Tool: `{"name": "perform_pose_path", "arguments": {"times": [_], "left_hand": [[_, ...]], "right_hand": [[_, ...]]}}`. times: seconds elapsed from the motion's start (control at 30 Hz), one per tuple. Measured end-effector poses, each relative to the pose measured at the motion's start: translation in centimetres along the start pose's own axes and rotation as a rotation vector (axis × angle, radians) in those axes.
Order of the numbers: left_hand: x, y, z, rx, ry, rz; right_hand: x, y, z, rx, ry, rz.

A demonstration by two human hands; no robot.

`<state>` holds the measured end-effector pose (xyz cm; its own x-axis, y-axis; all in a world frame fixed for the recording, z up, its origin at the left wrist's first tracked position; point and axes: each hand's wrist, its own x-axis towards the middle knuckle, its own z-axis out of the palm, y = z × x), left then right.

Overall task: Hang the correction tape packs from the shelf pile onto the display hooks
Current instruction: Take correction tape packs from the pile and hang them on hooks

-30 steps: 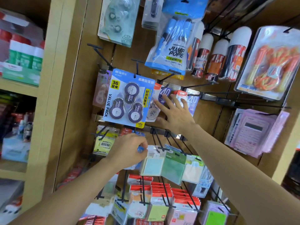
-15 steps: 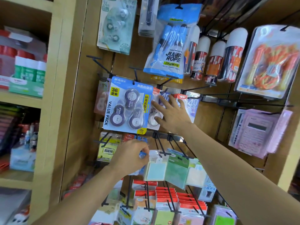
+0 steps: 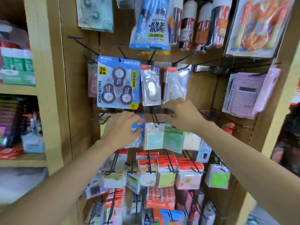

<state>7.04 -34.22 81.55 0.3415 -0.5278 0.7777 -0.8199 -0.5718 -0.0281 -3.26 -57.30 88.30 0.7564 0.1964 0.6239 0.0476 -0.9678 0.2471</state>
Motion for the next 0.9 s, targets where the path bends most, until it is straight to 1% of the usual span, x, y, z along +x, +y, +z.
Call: {"name": "perform_pose_path", "arguments": {"times": [0.07,0.13,0.2,0.27,0.3,0.37,0.5,0.53,0.63,0.7,0.77,0.8,0.9], "left_hand": [[-1.6,0.9,-0.5,0.015,0.109,0.048],[-4.1,2.0,-0.7,-0.02,0.197,0.056],[-7.2,3.3,-0.9,-0.066,0.213,0.032],[-10.7,4.7,-0.6,-0.118,0.177,-0.016],[-12.5,5.6,-0.5,-0.137,0.131,-0.046],[-16.5,6.6,1.1,-0.17,-0.015,-0.122],[-26.2,7.3,6.4,-0.323,-0.459,-0.371],[-28.6,7.7,7.3,-0.312,-0.548,-0.403],[-35.5,10.1,9.0,-0.283,-0.725,-0.498],[-40.3,11.5,10.0,-0.32,-0.864,-0.632],[-44.8,12.8,10.8,-0.412,-1.012,-0.762],[-47.0,13.5,11.0,-0.429,-1.062,-0.8],[-52.7,14.9,10.7,-0.336,-1.153,-0.902]], "right_hand": [[-3.1,-0.6,-0.6,0.065,0.074,0.01],[-6.4,-1.5,-0.9,0.124,0.128,0.048],[-9.8,-2.5,-0.6,0.18,0.165,0.094],[-13.5,-3.7,0.3,0.247,0.16,0.137],[-15.4,-4.4,0.9,0.281,0.128,0.16],[-19.3,-5.7,2.5,0.354,0.038,0.203],[-27.4,-8.4,7.5,0.428,-0.168,0.365],[-29.5,-9.3,9.1,0.445,-0.233,0.418],[-35.8,-12.1,13.1,0.522,-0.436,0.597],[-39.5,-14.3,14.9,0.589,-0.594,0.678],[-42.8,-16.4,16.5,0.621,-0.77,0.755],[-44.5,-17.4,17.4,0.63,-0.843,0.783],[-48.7,-20.4,19.8,0.65,-1.041,0.839]]}}
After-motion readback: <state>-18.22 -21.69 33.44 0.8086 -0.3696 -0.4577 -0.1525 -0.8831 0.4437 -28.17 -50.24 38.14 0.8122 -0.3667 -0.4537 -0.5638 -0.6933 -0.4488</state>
